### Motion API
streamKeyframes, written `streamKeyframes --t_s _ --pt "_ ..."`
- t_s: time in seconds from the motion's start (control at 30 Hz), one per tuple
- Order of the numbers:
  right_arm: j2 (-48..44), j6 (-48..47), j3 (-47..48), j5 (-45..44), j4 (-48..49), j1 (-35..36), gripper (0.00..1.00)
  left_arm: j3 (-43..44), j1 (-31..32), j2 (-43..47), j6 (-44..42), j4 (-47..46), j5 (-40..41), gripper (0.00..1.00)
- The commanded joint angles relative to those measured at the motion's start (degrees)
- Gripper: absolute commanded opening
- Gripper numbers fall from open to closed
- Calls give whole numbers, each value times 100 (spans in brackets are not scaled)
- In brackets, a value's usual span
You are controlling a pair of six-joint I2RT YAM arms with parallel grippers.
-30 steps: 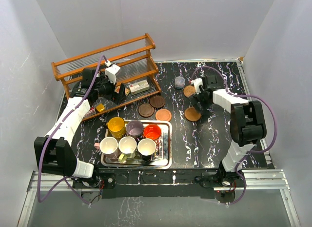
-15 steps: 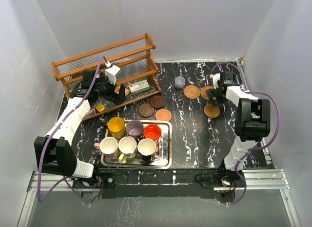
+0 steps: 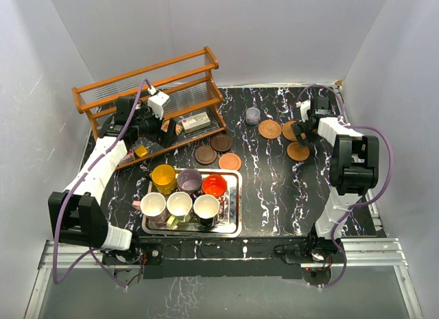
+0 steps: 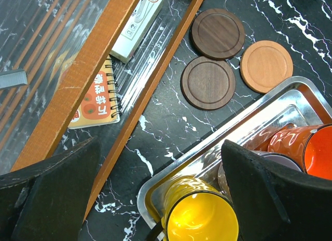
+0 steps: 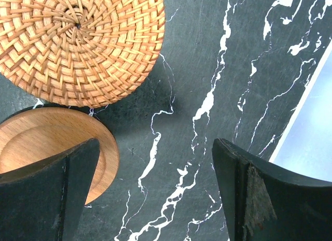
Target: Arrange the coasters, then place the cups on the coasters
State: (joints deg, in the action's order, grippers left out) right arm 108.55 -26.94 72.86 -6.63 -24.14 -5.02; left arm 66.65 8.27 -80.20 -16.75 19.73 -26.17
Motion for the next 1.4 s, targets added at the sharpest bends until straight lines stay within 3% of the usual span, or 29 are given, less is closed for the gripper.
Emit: streamKeyframes --t_s 0.0,0.23,0.63,0.93,1.37 --pt "103 -9 338 156 -401 -59 90 -18 16 136 -55 14 -142 99" --pt "-284 323 906 1101 -1009 411 91 -36 16 154 -79 12 -160 99" --pt "-178 561 1037 1797 -534 2355 91 -47 16 154 -57 0 -169 99" --pt "343 515 1159 1562 -341 3325 90 -66 16 156 -65 -4 -37 99" --pt "560 196 641 538 -94 3446 89 -76 16 155 -99 2 -39 99"
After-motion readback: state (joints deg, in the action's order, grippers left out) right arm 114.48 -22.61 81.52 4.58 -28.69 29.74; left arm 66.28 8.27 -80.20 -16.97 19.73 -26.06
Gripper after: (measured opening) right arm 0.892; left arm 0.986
